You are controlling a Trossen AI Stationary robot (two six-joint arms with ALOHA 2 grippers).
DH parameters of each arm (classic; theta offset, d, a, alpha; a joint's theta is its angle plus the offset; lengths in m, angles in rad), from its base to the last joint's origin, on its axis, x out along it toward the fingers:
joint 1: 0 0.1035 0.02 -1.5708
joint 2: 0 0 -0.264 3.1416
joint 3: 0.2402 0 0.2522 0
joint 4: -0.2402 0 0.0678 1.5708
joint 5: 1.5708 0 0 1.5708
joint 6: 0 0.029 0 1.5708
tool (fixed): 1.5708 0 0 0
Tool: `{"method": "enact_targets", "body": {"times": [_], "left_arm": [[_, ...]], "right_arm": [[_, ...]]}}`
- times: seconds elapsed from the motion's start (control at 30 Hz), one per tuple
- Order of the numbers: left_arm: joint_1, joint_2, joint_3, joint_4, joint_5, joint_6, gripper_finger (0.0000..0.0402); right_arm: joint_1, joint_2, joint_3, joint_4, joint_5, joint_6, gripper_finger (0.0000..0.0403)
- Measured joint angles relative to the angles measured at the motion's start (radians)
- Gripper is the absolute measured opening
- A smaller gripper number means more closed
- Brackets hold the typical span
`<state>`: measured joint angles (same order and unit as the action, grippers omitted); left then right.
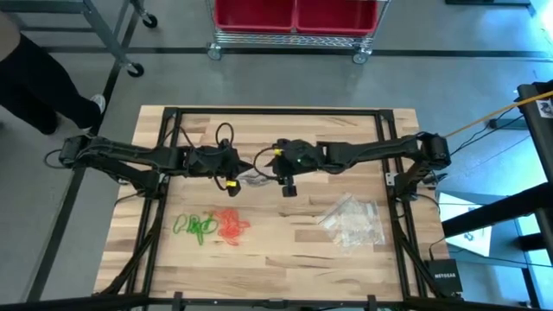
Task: Sort rubber bands
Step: Close the transparent zip bag
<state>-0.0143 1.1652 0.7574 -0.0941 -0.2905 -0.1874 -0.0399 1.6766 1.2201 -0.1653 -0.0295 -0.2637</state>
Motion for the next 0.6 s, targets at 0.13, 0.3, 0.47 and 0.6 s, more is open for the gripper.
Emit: {"method": "enact_targets", "body": {"times": [0.13, 0.3, 0.47, 0.6], "left_arm": [[0.0, 0.0, 0.0, 0.009, 0.001, 0.01, 0.0], [0.0, 0.0, 0.0, 0.005, 0.001, 0.014, 0.0], [0.0, 0.0, 0.0, 0.005, 0.001, 0.009, 0.0], [0.005, 0.0, 0.0, 0.005, 0.002, -0.011, 0.0006]], "right_arm": [[0.0, 0.011, 0.0, 0.012, -0.006, 0.003, 0.0172], [0.0, 0.013, 0.001, 0.057, -0.034, 0.009, 0.015], [0.0, 0.013, 0.005, 0.069, -0.042, 0.009, 0.0068], [0.0, 0.013, 0.005, 0.06, -0.016, 0.008, 0.0009]]}}
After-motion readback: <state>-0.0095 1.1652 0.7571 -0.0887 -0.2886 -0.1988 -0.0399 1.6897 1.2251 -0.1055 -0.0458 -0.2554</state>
